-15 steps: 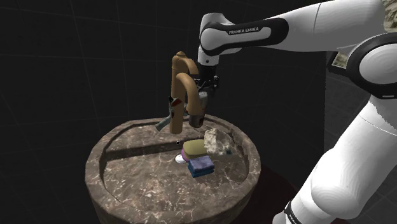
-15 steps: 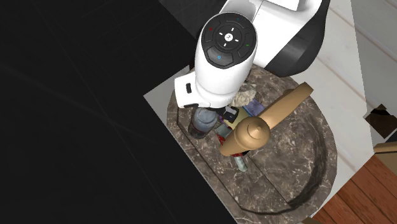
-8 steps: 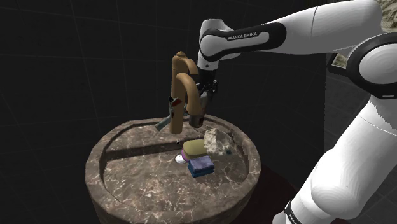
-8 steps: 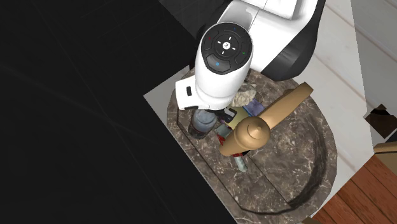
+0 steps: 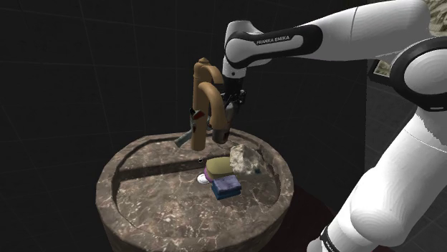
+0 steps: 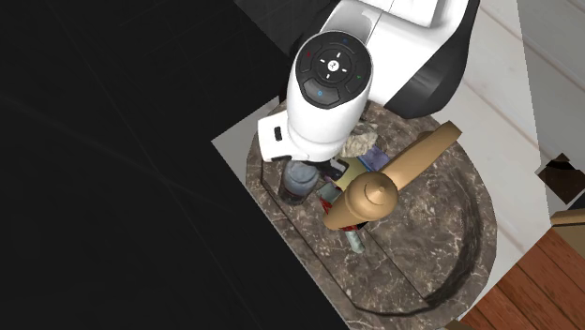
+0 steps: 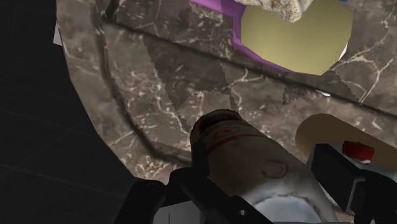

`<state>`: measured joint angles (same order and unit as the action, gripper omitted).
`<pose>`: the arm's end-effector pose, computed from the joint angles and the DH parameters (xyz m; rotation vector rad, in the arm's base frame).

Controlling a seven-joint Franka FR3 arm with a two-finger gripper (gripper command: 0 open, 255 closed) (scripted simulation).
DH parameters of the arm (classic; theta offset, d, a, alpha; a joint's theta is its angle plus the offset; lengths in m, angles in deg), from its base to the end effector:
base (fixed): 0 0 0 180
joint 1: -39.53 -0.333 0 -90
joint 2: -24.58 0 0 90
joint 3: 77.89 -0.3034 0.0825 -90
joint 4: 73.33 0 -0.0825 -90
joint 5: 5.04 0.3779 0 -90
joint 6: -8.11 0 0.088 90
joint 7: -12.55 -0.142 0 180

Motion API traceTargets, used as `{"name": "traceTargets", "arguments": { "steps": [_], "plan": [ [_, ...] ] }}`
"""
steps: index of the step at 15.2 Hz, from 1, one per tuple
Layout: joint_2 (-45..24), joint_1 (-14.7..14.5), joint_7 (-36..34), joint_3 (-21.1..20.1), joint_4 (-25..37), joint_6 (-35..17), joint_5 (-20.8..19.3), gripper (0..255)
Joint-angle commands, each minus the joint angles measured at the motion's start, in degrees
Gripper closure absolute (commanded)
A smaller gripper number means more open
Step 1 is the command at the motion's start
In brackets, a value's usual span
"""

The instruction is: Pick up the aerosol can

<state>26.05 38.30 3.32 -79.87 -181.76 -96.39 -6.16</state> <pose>0.5413 0.0282 0.4615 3.1128 -0.1555 -0.0632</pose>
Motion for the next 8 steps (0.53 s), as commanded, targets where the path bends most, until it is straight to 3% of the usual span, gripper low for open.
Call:
{"name": "traceTargets", "arguments": {
  "steps": [1,8],
  "plan": [
    [0.1,-0.03,0.02,-0.03,0.9,1.12,0.04,255],
    [0.22,-0.03,0.11,-0.03,6.15,6.49,0.06,255]
  ]
}}
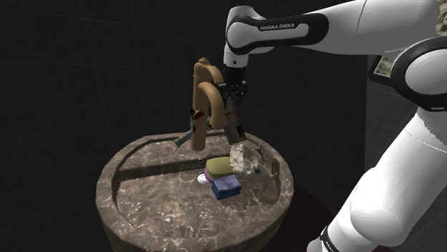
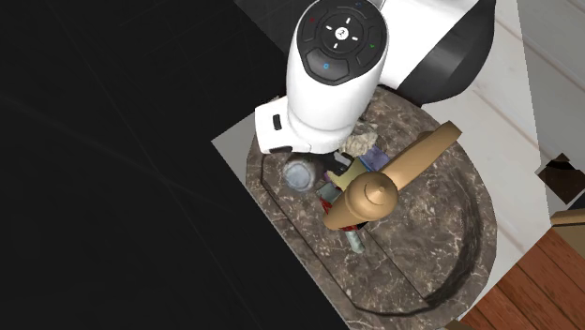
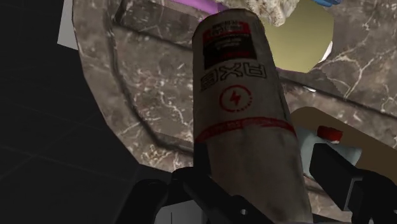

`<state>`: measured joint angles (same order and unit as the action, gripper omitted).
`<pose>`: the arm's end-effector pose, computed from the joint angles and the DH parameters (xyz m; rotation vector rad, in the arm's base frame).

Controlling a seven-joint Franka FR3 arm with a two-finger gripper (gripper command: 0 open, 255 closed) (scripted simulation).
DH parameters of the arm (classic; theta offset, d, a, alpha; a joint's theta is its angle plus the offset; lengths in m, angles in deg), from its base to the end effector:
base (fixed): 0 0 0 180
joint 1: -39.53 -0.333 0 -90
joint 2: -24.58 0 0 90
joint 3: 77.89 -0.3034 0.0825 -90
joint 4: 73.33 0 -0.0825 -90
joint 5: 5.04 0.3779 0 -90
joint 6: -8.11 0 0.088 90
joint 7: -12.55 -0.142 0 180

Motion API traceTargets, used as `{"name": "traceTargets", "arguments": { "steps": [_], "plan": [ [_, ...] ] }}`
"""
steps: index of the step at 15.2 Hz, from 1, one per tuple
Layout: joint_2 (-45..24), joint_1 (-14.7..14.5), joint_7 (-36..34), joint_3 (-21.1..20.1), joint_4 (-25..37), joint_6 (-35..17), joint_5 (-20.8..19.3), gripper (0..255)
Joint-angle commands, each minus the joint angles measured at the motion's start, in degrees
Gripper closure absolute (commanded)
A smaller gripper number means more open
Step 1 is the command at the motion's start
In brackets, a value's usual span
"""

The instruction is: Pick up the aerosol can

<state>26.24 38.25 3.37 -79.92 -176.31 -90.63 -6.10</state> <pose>0.5412 0.0291 0.4996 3.1130 -0.1546 -0.0665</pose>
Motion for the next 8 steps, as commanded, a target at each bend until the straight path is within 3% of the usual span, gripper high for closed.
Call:
{"name": "traceTargets", "arguments": {
  "steps": [1,8],
  "plan": [
    [0.0,0.02,0.08,0.02,1.5,1.5,0.0,255],
    [-0.38,0.01,0.13,0.01,5.93,5.55,-0.01,255]
  ]
}}
